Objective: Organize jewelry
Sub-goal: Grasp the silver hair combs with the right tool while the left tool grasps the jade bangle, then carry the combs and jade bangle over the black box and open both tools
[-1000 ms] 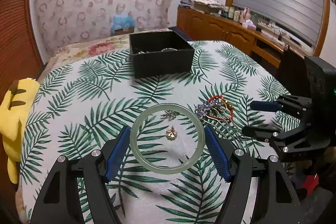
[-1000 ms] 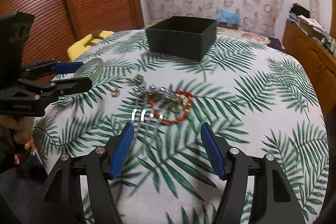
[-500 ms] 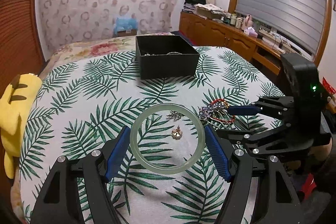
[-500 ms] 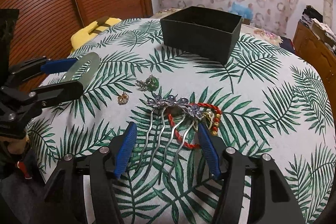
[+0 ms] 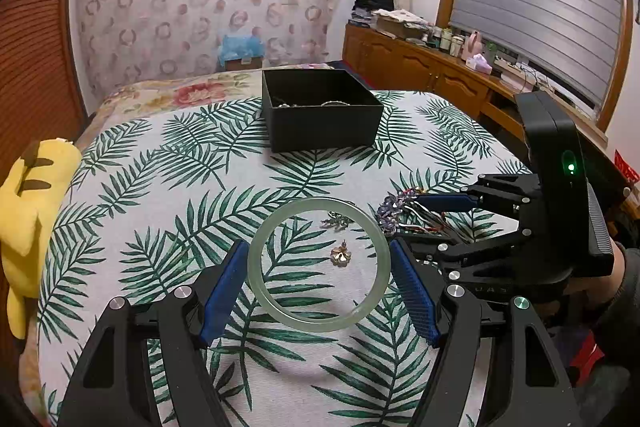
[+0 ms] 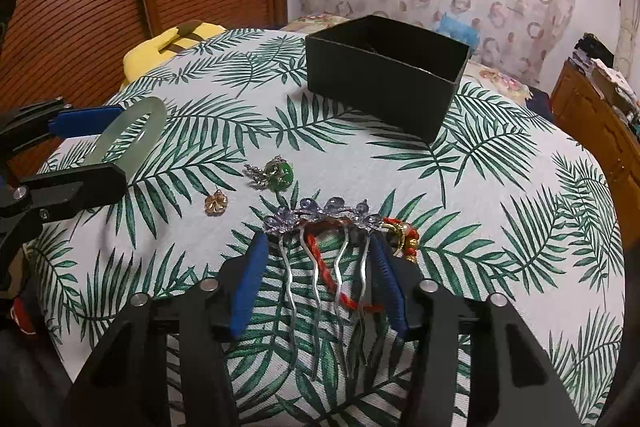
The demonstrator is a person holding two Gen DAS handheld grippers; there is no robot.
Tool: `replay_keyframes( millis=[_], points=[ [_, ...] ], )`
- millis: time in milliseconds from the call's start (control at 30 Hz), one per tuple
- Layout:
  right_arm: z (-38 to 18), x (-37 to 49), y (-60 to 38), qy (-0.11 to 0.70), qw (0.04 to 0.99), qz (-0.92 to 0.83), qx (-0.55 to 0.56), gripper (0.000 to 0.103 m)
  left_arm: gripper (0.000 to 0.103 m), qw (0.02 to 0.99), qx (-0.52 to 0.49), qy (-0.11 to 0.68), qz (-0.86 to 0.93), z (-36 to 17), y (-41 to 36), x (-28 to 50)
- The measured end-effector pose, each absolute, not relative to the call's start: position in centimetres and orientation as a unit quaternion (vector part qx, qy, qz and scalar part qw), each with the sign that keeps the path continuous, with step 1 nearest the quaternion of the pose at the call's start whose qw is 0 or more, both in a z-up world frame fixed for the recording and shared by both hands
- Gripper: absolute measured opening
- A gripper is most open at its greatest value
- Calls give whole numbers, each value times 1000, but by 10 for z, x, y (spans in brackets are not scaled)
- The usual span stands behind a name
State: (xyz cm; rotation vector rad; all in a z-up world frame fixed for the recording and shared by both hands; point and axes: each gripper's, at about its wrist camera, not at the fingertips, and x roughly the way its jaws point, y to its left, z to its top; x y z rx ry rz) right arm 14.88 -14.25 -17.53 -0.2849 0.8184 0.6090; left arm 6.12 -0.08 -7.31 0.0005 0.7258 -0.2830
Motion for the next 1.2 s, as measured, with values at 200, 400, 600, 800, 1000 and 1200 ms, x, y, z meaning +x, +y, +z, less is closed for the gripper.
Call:
replay_keyframes(
  millis=[200, 400, 600, 800, 1000, 1200],
  points=[
    [-171, 144, -147, 379, 867, 297, -128, 54, 69, 925, -1, 353, -138, -73, 0, 61],
    [-165, 137, -149, 370, 868, 307, -124, 54, 69, 926, 0, 352, -137, -73, 0, 61],
    [-153, 132, -151, 355, 873, 312, -122, 54, 69, 928, 2, 347, -136, -67, -3, 65],
    [-133, 135, -156, 337, 879, 314, -125, 54, 69, 932, 5, 335, -137, -58, -6, 74],
    [-113, 151, -161, 320, 885, 313, -130, 54, 69, 938, -2, 320, -133, -44, -2, 94],
    [-97, 180, -161, 306, 889, 311, -136, 54, 69, 942, -3, 310, -129, -32, -1, 115]
  ],
)
